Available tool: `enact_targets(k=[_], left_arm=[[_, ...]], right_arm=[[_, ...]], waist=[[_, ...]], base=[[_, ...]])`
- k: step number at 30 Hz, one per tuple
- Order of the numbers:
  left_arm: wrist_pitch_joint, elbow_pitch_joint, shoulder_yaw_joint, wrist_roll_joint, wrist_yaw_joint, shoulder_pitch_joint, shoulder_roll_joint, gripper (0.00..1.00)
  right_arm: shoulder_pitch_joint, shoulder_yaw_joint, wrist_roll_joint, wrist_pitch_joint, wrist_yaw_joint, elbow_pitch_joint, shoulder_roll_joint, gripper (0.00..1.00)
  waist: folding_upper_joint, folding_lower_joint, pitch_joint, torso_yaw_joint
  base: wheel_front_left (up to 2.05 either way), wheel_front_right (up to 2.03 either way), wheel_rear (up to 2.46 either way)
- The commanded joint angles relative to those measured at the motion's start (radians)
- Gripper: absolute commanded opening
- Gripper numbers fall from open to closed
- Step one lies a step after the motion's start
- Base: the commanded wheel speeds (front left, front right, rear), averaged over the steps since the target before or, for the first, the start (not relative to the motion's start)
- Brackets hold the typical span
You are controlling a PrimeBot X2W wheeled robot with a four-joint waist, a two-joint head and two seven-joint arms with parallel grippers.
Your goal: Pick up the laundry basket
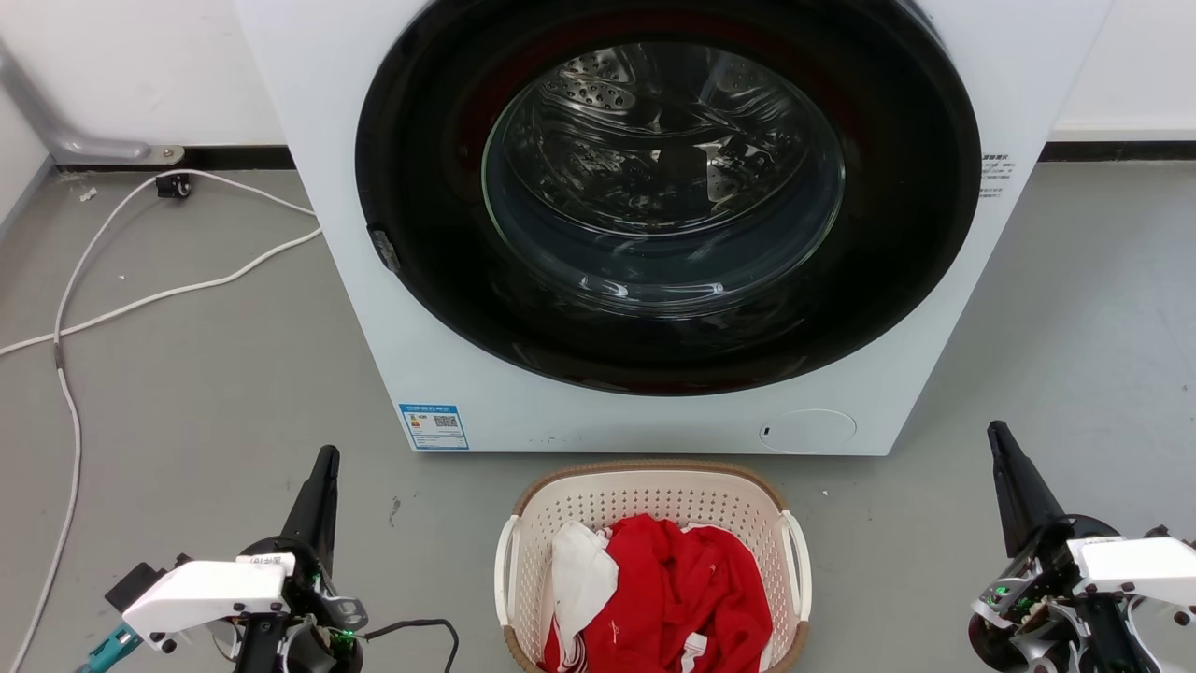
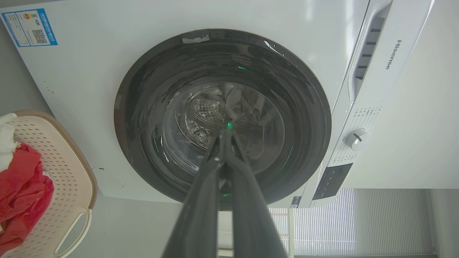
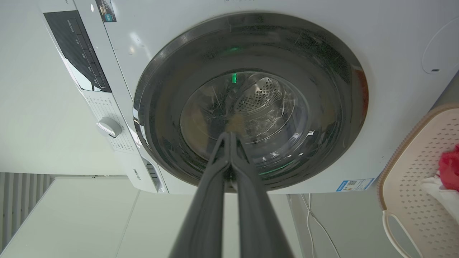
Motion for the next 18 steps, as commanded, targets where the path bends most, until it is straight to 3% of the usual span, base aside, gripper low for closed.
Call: enact_targets(k=[1, 17, 18], left_arm=[[0.005, 0.001, 0.003, 0.004, -0.003, -0.010, -0.001, 0.00], [0.005, 0.001, 0.004, 0.005, -0.003, -0.010, -0.002, 0.00], [0.003, 0.000, 0.002, 0.003, 0.000, 0.000, -0.001, 1.00]], right_arm=[[-0.013, -0.001, -0.005, 0.002, 0.003, 0.000, 0.004, 0.00], [-0.012, -0.003, -0.008, 0.004, 0.003, 0.000, 0.005, 0.00], [-0.002, -0.002, 0.000, 0.000, 0.000, 0.000, 0.001, 1.00]], waist=[[0.0000, 0.0000, 0.000, 0.000], [0.0000, 0.0000, 0.000, 0.000], [0.0000, 0.0000, 0.000, 0.000]], base=[[0.00, 0.00, 0.00], [0.00, 0.00, 0.00], [0.00, 0.00, 0.00]])
